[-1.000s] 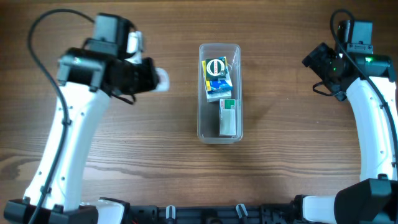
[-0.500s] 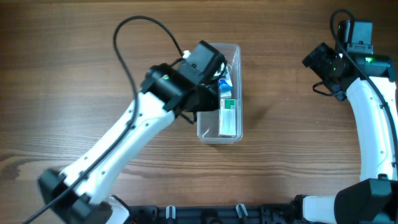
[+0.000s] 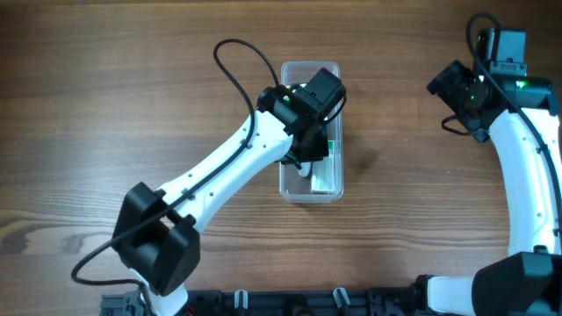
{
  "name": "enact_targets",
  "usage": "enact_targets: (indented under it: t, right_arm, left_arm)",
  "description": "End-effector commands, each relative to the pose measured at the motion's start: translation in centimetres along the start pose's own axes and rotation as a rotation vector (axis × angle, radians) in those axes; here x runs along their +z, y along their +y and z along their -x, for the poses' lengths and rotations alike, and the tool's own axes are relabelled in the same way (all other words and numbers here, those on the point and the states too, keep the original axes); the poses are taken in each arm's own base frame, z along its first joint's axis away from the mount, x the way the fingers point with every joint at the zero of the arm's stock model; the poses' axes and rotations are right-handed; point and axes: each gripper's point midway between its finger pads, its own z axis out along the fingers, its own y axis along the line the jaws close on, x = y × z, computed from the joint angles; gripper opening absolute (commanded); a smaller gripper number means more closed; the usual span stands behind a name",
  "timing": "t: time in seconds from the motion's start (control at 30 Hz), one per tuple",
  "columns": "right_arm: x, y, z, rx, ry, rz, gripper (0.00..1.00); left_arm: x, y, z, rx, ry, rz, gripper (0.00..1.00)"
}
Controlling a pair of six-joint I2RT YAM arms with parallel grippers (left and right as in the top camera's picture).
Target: Pack container
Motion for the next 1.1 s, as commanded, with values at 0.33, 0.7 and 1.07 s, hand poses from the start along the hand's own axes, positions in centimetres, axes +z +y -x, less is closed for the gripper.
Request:
enact_targets:
  t: [0.33, 0.7, 1.07]
  right_arm:
    - [-0.2, -0.1, 0.2, 0.015, -0.008, -0.002, 1.0]
    - [-0.2, -0.1, 0.2, 0.014, -0.008, -0.002, 1.0]
    - [-0.2, -0.1, 0.2, 0.015, -0.008, -0.002, 1.0]
  left_arm:
    - [-3.6, -1.2, 1.0, 0.053, -0.064, -0.05, 0.48]
    - [-17.8, 4.5, -5.7, 0.097, -0.212, -0.102, 0.87]
    - [-23.6, 2.7, -13.3, 0.427, -0.564, -0.264, 1.0]
